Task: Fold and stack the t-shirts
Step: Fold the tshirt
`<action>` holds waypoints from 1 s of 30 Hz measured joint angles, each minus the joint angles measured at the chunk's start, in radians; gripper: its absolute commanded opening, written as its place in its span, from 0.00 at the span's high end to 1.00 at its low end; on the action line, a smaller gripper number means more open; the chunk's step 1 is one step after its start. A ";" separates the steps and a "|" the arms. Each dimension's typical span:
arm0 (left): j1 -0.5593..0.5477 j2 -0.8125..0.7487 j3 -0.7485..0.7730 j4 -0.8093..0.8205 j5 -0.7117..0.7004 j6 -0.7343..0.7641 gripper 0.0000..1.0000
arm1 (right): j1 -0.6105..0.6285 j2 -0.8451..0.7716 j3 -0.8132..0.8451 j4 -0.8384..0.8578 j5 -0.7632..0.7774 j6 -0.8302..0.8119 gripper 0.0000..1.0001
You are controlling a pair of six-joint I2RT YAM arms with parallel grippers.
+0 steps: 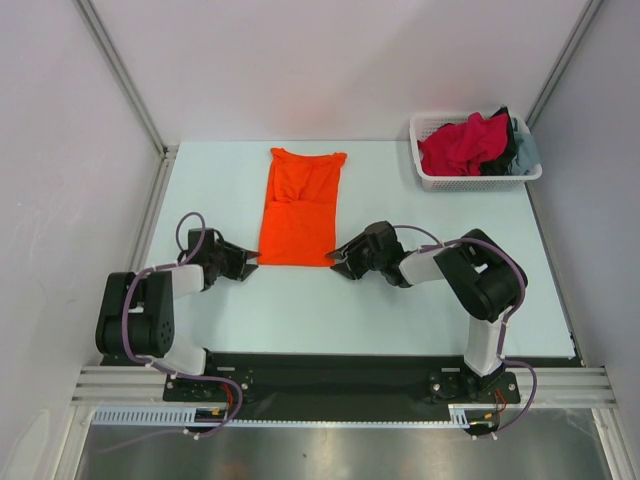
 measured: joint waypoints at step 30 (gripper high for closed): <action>-0.001 0.041 0.018 -0.008 0.008 0.011 1.00 | -0.016 0.027 0.026 -0.036 -0.002 -0.016 1.00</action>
